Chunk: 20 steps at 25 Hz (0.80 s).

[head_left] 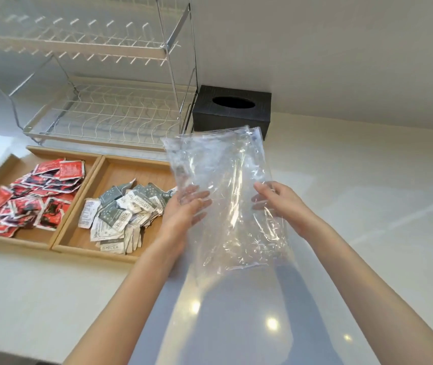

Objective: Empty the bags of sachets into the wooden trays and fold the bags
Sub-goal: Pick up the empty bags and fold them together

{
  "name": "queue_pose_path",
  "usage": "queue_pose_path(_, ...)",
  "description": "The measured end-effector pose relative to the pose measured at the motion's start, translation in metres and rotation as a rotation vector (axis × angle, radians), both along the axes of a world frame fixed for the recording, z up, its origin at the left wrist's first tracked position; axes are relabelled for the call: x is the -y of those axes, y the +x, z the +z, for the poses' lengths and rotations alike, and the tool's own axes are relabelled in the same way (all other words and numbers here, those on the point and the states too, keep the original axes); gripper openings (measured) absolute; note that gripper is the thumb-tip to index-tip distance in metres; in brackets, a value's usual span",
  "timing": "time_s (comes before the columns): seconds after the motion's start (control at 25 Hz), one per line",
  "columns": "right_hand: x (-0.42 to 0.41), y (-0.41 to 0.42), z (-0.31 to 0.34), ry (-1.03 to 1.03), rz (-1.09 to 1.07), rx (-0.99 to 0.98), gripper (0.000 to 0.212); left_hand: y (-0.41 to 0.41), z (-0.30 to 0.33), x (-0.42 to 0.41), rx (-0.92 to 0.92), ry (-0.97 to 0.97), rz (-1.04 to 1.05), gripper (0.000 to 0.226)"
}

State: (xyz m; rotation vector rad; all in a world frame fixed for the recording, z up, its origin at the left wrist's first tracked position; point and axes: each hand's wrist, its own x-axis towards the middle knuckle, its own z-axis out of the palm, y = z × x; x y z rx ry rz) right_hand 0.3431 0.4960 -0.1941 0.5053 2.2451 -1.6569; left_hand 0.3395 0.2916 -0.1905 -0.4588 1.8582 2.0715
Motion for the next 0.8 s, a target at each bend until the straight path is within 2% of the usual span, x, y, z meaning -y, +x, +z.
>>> queue_pose_path(0.2,0.037,0.035,0.012,-0.059,-0.076,-0.13,0.017,0.031,0.012,0.041,-0.064,-0.051,0.053,0.034)
queue_pose_path(0.4,0.087,0.068,0.02,-0.106,-0.111,-0.182,0.009,0.055,0.015,0.091,-0.085,-0.124,0.023,0.028)
queue_pose_path(0.56,0.142,0.093,0.018,-0.097,-0.116,-0.172,0.012,0.081,0.02,0.147,-0.105,-0.049,-0.008,0.022)
queue_pose_path(0.72,0.208,0.114,0.013,-0.1,-0.137,-0.146,0.04,0.107,0.02,0.217,-0.108,0.037,0.0,0.017)
queue_pose_path(0.8,0.249,0.126,0.011,-0.106,-0.144,-0.135,0.042,0.119,0.019,0.258,-0.112,0.037,0.016,0.015)
